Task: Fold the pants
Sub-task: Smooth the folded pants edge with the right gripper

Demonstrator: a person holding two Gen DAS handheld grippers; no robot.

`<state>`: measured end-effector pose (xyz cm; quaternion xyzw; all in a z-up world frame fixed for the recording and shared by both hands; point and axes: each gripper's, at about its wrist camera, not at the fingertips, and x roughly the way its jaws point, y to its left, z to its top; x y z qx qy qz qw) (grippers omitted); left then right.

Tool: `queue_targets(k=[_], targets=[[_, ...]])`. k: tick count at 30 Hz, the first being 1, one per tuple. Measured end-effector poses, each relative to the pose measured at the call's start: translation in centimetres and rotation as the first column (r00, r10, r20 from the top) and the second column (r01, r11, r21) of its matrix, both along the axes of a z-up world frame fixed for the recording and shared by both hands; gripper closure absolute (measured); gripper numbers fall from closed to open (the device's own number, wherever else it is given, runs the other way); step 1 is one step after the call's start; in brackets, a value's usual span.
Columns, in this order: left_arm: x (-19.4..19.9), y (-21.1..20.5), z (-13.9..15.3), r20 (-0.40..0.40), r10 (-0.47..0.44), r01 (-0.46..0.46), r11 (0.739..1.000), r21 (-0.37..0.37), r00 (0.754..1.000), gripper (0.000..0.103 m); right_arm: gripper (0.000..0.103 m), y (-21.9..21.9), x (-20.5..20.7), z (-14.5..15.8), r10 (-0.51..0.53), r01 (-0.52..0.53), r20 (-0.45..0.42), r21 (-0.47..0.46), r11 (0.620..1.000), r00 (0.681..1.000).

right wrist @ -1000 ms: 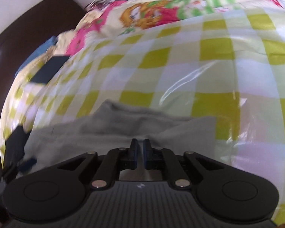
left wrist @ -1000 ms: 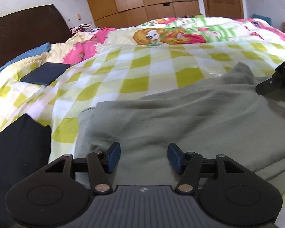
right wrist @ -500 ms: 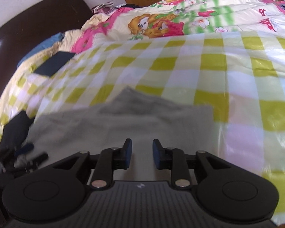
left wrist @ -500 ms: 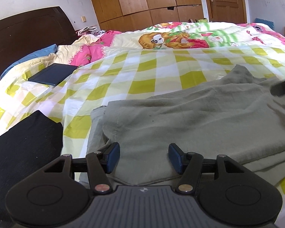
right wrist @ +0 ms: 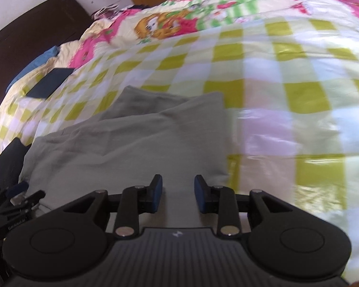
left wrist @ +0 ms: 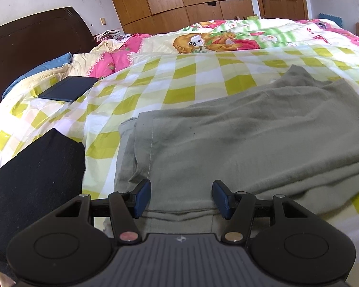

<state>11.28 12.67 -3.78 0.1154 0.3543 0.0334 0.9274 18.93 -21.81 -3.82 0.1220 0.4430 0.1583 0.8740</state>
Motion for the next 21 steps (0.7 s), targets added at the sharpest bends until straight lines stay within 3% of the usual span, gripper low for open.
queue_targets(k=[5,10,14,21], targets=[[-0.6,0.0,0.9,0.020,-0.002,0.002,1.000,-0.003,1.000,0.033,0.059,-2.0,-1.1,0.3,-0.055,0.055,0.006,0.000,0.998,0.998],[-0.5,0.1,1.4,0.037,0.005,-0.005,1.000,0.001,0.999,0.033,0.053,-2.7,-0.7,-0.9,-0.076,0.079,-0.048,0.072,0.994,0.996],[-0.3,0.3,0.3,-0.011,0.005,-0.005,1.000,0.005,1.000,0.033,0.046,-2.5,-0.4,-1.5,-0.069,0.074,-0.058,0.085,0.994,0.996],[-1.5,-0.2,0.2,-0.020,-0.014,0.015,0.999,0.044,1.000,0.033,0.045,-4.3,-0.8,-1.4,-0.112,0.118,-0.059,0.115,0.986,0.992]])
